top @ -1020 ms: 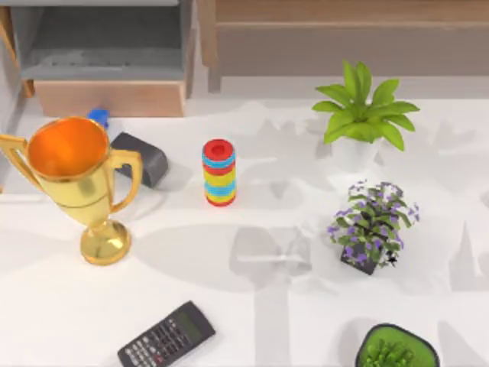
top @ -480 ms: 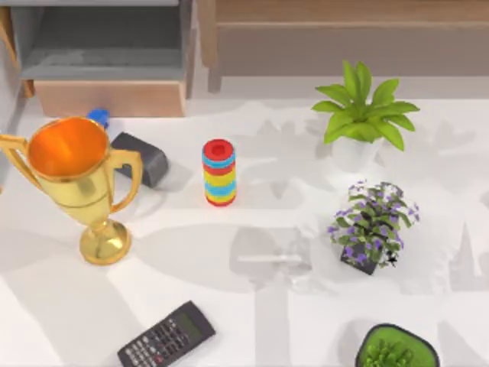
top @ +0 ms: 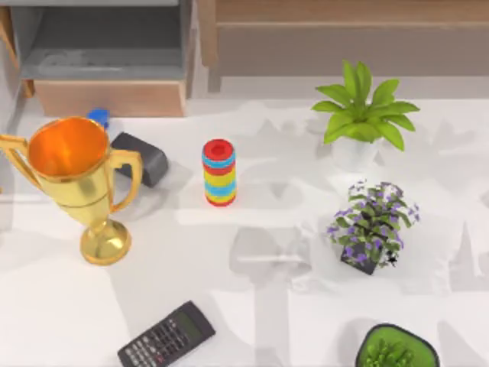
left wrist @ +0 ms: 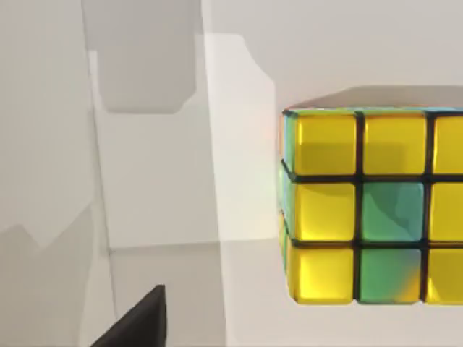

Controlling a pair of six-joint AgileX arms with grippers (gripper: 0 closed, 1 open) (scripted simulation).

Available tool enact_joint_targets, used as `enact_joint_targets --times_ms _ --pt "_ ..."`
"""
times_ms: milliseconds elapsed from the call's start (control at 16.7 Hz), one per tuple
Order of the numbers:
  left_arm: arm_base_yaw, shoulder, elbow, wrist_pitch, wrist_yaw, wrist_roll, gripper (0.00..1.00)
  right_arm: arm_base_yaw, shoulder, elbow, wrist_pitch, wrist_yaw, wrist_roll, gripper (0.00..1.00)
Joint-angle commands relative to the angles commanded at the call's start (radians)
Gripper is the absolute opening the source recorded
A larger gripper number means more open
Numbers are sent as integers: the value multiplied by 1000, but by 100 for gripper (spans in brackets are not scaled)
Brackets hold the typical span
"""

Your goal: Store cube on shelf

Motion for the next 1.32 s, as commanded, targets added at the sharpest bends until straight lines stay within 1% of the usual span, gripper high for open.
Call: enact_joint_targets --times_ms 120,540,840,1020,1320 --pt "-13 24 16 -40 -1 -27 100 0 0 0 0 0 0 100" --pt "-10 24 13 -41 0 -29 100 0 0 0 0 0 0 100" --pt "-13 8 -54 10 -2 -30 100 0 0 0 0 0 0 100" --pt "-15 42 -84 69 -1 -32 100 0 0 0 0 0 0 100" --pt "-30 112 -57 116 -3 -45 100 0 0 0 0 0 0 100"
